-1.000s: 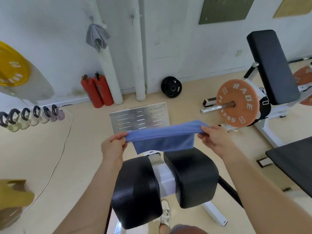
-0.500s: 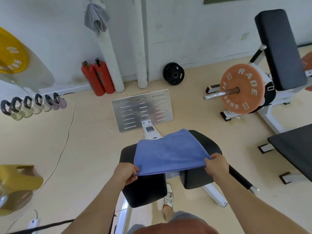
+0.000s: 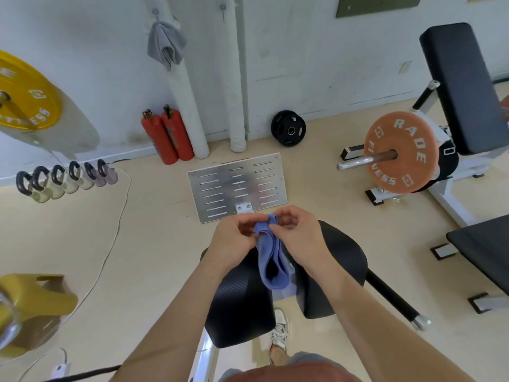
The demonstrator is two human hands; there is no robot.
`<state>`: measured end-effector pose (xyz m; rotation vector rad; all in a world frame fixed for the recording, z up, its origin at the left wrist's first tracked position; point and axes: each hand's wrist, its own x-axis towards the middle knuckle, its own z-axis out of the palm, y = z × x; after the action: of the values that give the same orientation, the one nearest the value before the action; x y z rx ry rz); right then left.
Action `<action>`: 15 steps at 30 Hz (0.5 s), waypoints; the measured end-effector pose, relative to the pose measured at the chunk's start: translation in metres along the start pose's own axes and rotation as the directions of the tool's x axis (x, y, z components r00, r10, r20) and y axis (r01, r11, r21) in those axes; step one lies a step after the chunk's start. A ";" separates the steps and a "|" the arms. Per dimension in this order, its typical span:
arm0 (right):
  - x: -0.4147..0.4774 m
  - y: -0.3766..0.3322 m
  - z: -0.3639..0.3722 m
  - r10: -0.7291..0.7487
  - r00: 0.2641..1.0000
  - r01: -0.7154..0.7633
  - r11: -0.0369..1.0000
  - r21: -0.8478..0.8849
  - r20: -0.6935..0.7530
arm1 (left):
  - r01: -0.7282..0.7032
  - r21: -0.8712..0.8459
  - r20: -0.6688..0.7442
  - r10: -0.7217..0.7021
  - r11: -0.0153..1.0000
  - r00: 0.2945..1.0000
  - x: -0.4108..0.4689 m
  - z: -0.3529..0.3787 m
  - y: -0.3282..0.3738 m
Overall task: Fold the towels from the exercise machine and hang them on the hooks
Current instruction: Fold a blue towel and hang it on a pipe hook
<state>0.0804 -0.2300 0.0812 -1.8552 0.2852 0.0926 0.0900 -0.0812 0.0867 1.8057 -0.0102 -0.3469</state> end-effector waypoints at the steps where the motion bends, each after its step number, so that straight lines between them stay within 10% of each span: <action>1: -0.001 -0.002 -0.002 -0.001 1.000 0.001 1.000 0.011 0.006 | -0.026 0.041 -0.024 0.027 0.999 0.999 0.000 -0.001 0.002; 8: -0.003 -0.019 -0.009 -0.101 0.994 0.103 0.994 -0.036 0.035 | -0.174 0.403 -0.085 0.226 0.899 0.970 0.001 -0.006 0.018; 15: -0.004 -0.033 -0.015 -0.266 0.959 0.276 0.954 -0.117 0.098 | -0.183 0.373 -0.154 0.255 0.910 0.955 -0.001 -0.011 0.033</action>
<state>0.0831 -0.2346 0.1170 -1.9973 -0.0356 -0.0028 0.0976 -0.0795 0.1203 2.1672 -0.1435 0.0029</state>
